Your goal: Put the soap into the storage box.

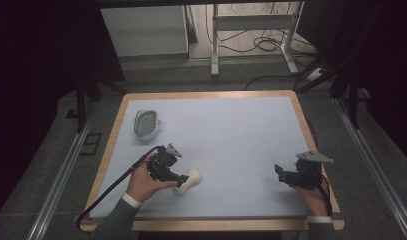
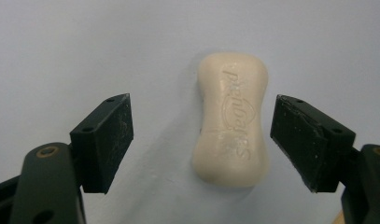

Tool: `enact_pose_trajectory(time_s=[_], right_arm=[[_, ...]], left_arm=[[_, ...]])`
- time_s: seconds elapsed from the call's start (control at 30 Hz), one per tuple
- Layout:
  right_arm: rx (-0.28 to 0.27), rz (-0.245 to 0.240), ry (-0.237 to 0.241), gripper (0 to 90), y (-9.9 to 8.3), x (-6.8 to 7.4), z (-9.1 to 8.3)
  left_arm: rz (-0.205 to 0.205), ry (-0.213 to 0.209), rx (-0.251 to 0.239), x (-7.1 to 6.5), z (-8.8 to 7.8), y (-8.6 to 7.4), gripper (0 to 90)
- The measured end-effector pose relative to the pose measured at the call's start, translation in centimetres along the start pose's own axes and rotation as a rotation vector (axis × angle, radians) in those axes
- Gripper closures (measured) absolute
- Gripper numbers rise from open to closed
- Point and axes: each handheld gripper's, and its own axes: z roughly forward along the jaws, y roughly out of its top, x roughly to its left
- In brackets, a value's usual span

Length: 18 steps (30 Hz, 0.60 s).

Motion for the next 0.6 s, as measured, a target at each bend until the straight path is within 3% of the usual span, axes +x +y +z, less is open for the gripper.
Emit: enact_pose_trajectory(time_s=[0.6], right_arm=[[0.010, -0.005, -0.004, 5.4, -0.1, 0.0, 0.2]], left_arm=[[0.020, -0.008, 0.077, -0.7, 2.4, 0.5, 22.6]])
